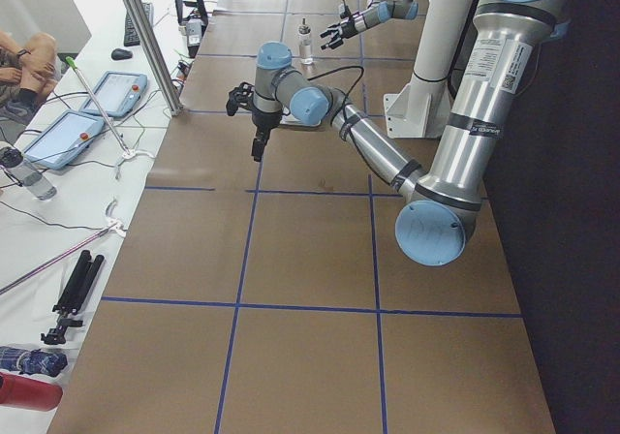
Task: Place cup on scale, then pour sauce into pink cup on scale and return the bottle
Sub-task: 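Close the right gripper around the glass bottle while the left arm retracts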
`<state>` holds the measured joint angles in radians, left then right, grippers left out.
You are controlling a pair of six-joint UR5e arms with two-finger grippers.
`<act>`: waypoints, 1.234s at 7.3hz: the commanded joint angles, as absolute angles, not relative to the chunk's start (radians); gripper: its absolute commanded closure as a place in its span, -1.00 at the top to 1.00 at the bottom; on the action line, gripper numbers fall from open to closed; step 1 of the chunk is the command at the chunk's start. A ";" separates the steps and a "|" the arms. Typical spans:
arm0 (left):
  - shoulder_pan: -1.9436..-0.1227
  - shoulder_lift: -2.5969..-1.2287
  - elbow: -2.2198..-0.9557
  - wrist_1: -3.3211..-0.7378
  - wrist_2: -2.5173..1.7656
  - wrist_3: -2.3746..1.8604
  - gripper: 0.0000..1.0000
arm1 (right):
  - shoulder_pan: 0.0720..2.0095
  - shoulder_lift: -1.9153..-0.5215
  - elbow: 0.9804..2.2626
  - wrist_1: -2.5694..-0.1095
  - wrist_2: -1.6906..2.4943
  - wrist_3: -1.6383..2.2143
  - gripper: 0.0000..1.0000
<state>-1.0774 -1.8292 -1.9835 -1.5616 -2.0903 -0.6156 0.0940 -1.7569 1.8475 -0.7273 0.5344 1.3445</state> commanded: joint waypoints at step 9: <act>-1.106 -1.815 -1.973 -1.555 -2.063 -0.581 1.00 | 0.219 -1.631 1.717 -0.727 0.560 1.273 1.00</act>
<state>-1.1068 -1.8153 -1.9738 -1.5555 -2.0672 -0.5812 0.2087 -1.6331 1.7180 -0.7272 0.5521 1.2767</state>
